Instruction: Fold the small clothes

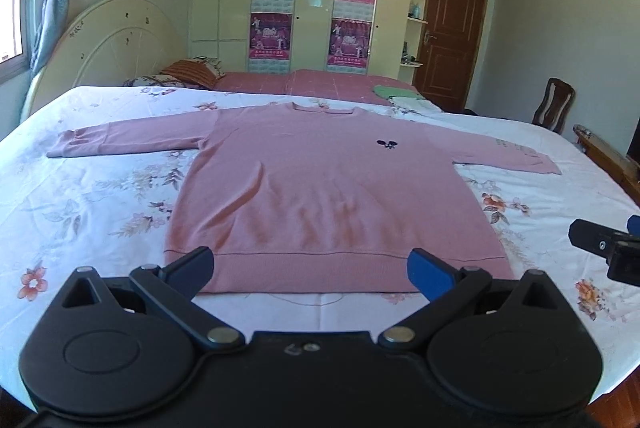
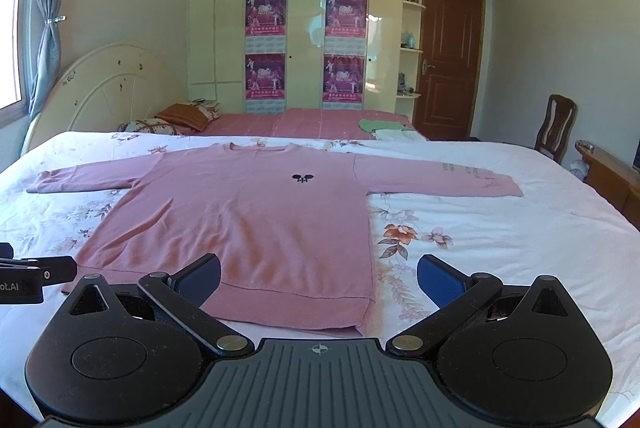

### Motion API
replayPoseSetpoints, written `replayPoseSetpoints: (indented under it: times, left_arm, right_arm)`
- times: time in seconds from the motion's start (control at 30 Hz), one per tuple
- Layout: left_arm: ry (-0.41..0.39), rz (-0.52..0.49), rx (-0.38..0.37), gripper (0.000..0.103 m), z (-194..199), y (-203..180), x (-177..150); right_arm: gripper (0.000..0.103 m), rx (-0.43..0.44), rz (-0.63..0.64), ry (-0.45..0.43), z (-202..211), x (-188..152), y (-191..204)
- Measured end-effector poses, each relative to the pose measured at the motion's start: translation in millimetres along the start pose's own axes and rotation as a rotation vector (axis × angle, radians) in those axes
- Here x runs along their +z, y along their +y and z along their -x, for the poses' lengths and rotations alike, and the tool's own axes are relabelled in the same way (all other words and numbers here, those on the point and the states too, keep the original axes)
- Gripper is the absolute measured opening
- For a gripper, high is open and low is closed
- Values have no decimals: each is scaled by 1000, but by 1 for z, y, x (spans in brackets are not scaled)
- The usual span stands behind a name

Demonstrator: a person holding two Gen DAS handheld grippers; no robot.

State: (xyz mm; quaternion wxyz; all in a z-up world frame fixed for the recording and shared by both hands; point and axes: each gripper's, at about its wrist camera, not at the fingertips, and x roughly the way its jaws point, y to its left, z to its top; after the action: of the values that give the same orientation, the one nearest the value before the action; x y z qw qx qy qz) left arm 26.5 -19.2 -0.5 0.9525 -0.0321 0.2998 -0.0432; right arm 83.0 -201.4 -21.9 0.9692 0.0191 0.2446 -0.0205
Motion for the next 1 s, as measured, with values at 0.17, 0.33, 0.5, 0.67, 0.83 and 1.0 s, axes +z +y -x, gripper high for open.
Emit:
replayPoseSetpoints:
  times: [0.17, 0.33, 0.5, 0.67, 0.83, 1.0]
  left_arm:
    - [3, 35, -109, 103, -21, -10, 11]
    - [28, 16, -125, 100, -53, -21, 25]
    - [15, -18, -78, 90, -81, -32, 35]
    - [7, -47, 0, 77, -111, -34, 45]
    - [-13, -51, 28, 78, -139, -27, 64]
    - [-27, -47, 20, 98, -164, -18, 88]
  right_arm:
    - [103, -69, -29, -4, -7, 5, -27]
    - [103, -130, -61, 6, -18, 14, -55]
    - [103, -138, -95, 55, -41, 23, -78]
    - [103, -168, -134, 41, -61, 34, -95]
    - [96, -191, -128, 21, -85, 47, -113]
    - [61, -212, -171, 42, -125, 62, -143]
